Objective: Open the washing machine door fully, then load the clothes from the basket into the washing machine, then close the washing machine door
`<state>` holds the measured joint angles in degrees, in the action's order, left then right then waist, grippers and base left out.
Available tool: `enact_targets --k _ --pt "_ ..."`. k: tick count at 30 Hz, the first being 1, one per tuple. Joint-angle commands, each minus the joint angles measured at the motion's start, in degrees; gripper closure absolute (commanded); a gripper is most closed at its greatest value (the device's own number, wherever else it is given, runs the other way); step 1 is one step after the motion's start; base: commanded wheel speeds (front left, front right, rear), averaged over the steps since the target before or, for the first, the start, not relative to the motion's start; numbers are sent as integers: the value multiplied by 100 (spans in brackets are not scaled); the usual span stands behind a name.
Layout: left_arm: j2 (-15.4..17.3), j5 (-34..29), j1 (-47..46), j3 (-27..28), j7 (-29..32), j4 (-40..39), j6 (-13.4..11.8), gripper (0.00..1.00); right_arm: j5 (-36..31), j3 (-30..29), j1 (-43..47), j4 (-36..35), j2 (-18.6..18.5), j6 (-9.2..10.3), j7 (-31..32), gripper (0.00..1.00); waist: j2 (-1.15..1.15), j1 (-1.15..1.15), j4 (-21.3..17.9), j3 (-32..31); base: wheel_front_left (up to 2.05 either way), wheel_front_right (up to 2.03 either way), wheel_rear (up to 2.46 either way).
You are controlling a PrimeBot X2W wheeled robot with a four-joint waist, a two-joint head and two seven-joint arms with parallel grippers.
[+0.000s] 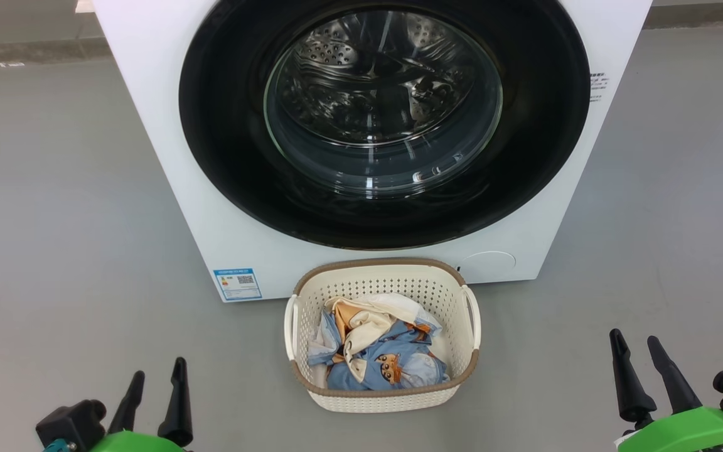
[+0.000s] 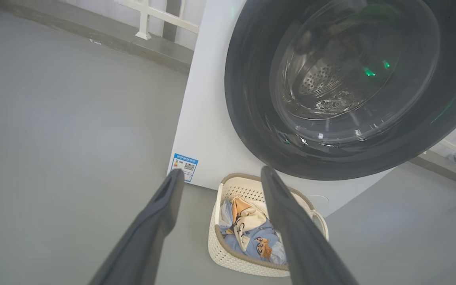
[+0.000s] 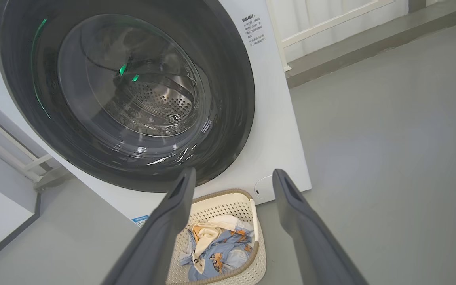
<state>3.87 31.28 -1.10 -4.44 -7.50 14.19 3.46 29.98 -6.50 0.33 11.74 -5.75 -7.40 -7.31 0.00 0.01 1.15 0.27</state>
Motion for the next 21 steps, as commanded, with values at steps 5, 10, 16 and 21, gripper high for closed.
enact_targets --k 5,10,16,21 --pt "161 -551 -184 47 -158 -189 -96 0 -582 136 11 -126 -129 -6 -186 0 0 0 5 16 0 0 0" --pt "208 -926 -198 -34 -242 -209 -158 0 -944 150 20 -144 -144 -7 -269 0 0 0 9 30 0 0 0" --pt "261 -1284 -212 -92 -328 -255 -218 0 -1310 153 34 -176 -161 -7 -353 0 0 0 23 34 0 0 0" --pt "326 -1646 -214 -151 -412 -274 -261 0 -1682 172 44 -212 -158 -8 -436 0 0 0 28 30 0 0 0"
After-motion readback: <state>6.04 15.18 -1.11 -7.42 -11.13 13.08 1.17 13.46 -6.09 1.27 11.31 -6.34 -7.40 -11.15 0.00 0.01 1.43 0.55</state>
